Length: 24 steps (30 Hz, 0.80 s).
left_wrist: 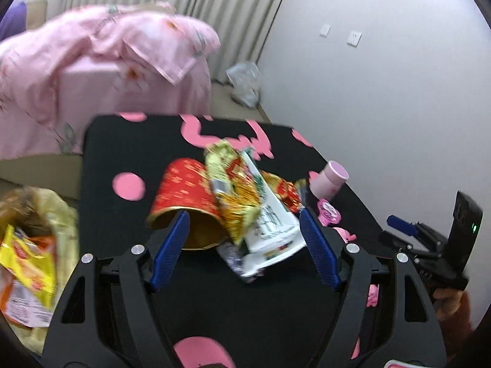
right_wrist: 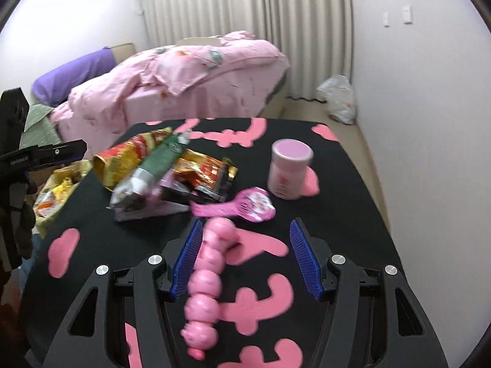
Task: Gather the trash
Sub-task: 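Move both grippers back over the remaining pile on the table, then grasp the long yellow chips bag with the left gripper while the right gripper approaches the pink lollipop card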
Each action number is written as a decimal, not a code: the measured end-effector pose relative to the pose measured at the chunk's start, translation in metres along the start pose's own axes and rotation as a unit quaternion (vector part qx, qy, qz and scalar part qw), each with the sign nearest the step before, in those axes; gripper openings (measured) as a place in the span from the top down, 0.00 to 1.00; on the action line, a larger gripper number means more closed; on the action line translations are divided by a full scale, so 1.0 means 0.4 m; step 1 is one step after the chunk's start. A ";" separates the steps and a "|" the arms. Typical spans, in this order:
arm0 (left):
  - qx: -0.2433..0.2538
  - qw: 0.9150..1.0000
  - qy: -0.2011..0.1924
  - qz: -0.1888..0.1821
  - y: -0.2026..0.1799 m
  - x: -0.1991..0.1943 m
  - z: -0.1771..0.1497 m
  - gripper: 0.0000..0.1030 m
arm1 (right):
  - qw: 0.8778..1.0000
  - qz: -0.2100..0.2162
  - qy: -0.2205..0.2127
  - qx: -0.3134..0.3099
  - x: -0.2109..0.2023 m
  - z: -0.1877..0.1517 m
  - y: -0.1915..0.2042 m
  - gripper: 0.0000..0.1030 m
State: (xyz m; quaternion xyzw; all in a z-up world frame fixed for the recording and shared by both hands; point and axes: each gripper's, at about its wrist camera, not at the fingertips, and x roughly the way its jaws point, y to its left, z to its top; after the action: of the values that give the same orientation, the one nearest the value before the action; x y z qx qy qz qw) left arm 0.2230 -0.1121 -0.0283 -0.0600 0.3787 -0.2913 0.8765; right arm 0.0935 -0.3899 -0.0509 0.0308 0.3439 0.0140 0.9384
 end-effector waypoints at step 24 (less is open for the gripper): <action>0.019 0.999 0.013 0.042 -0.020 0.014 -0.075 0.32 | 0.979 0.168 0.094 0.060 0.294 0.076 -0.027 0.80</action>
State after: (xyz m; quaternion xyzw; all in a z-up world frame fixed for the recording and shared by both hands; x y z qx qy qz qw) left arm 0.2013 -0.1182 -0.0504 -0.0233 0.3867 -0.2619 0.8839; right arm 0.2031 -0.3965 -0.1044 0.1430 0.4211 0.1538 0.8823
